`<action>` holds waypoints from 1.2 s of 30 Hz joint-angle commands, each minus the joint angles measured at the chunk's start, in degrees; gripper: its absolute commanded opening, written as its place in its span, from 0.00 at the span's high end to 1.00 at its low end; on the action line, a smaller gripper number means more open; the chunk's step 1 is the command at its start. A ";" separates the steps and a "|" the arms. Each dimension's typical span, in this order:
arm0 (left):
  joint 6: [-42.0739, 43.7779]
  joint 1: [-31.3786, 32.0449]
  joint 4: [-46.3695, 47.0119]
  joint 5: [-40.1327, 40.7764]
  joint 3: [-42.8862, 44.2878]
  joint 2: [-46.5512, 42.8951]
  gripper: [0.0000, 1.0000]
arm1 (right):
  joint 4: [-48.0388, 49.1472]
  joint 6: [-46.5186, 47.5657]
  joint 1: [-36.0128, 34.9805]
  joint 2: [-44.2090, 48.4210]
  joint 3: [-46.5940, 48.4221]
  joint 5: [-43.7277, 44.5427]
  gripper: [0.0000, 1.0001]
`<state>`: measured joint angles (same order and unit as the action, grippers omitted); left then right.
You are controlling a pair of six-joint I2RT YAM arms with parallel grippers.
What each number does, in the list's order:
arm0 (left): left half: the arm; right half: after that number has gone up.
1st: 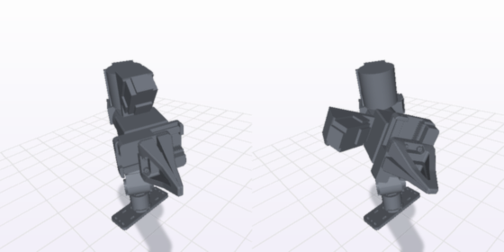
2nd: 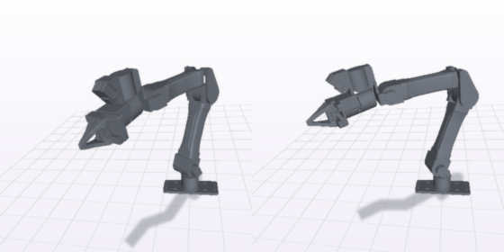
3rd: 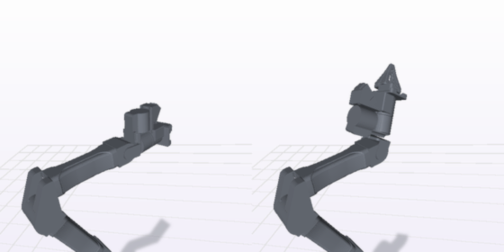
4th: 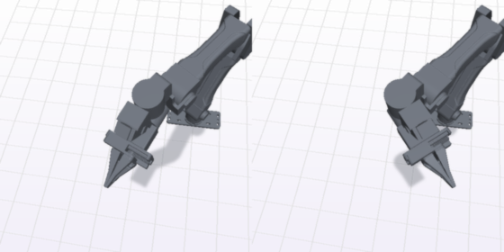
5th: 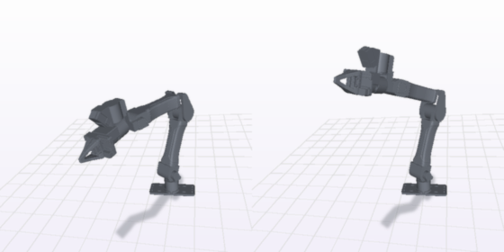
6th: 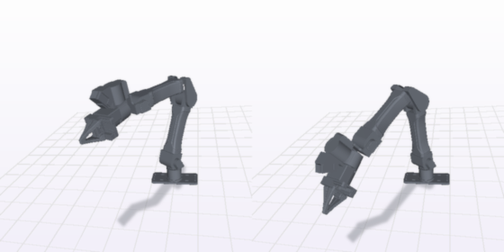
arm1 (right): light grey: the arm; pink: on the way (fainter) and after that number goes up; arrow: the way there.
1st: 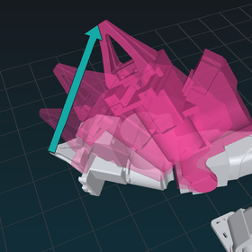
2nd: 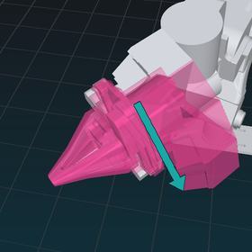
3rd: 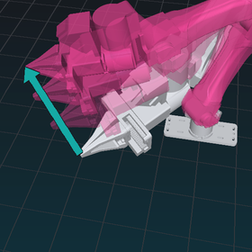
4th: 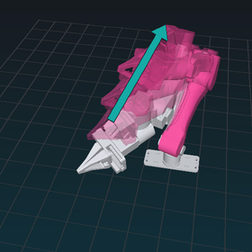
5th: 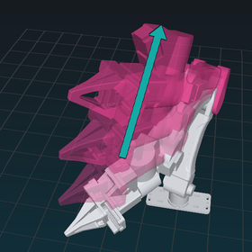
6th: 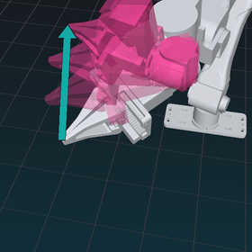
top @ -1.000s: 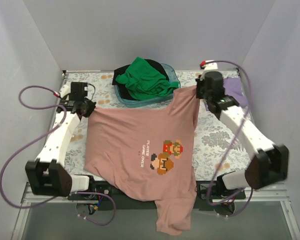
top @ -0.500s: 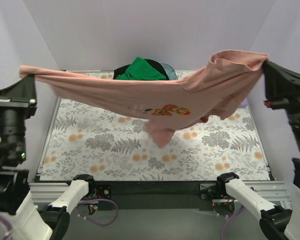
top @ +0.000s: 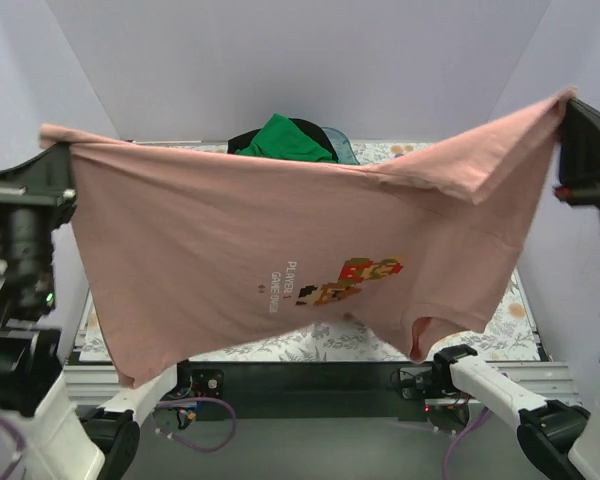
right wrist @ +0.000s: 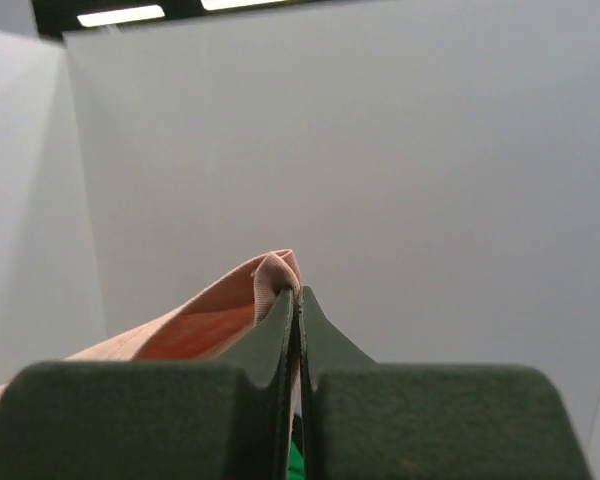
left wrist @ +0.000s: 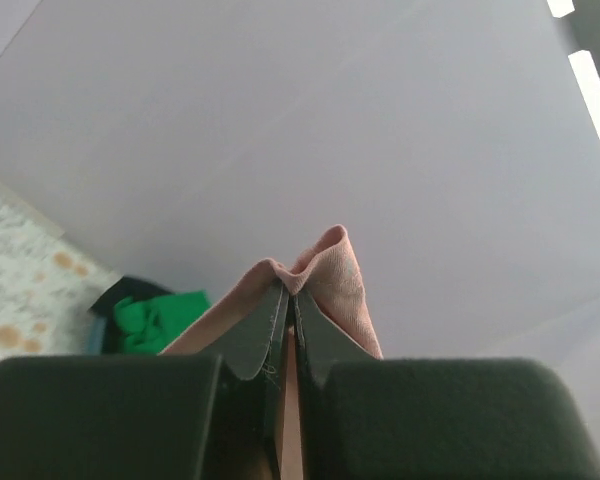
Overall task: Fold and stack the t-shirts
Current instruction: Flatten the tshirt out, then fold the tshirt
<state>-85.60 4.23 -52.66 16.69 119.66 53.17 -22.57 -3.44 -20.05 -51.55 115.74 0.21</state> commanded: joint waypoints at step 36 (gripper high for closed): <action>-2.46 -1.59 27.18 5.90 -50.21 47.30 1.00 | 25.74 -2.53 3.09 -30.66 -54.55 11.40 0.99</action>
<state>-88.09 3.05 -26.46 21.80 72.27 106.59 2.26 -2.98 -16.99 -88.71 64.07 11.86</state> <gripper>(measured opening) 0.015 0.023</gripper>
